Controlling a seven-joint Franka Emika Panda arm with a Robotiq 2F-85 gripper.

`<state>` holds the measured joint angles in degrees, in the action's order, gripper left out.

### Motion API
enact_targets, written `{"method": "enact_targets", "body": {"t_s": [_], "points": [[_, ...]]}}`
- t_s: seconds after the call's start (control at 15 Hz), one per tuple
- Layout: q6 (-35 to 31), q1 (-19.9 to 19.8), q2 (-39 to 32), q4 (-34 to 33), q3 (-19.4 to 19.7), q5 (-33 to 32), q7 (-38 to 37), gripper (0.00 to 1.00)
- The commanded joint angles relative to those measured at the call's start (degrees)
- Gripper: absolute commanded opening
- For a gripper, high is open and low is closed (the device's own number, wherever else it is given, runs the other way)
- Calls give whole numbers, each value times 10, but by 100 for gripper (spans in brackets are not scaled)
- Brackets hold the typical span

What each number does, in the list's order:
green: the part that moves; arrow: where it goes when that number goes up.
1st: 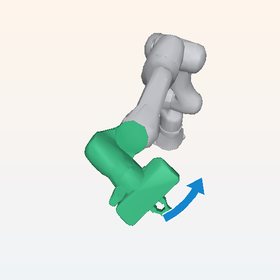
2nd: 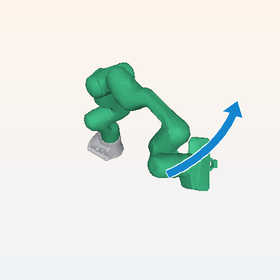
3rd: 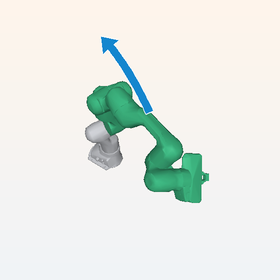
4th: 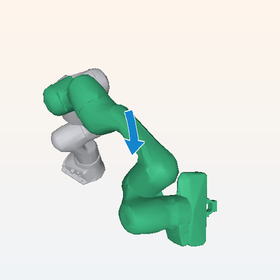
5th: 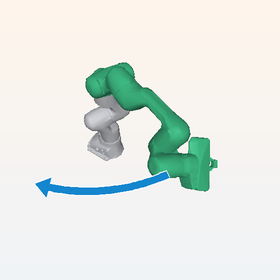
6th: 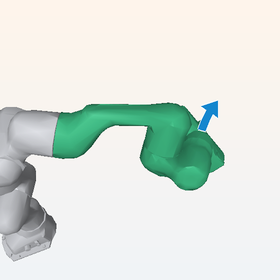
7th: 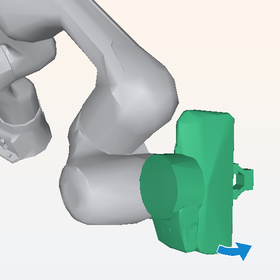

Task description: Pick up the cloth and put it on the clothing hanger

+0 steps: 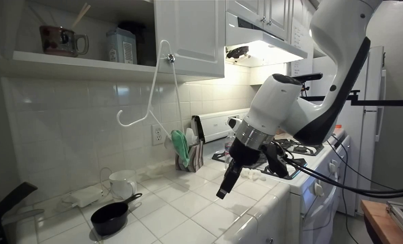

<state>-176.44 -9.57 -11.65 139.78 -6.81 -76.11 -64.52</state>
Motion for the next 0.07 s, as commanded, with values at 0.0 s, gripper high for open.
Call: {"method": "enact_targets", "body": {"t_s": [0.0], "points": [[9,-2,7,4,0,6,8,100]]}}
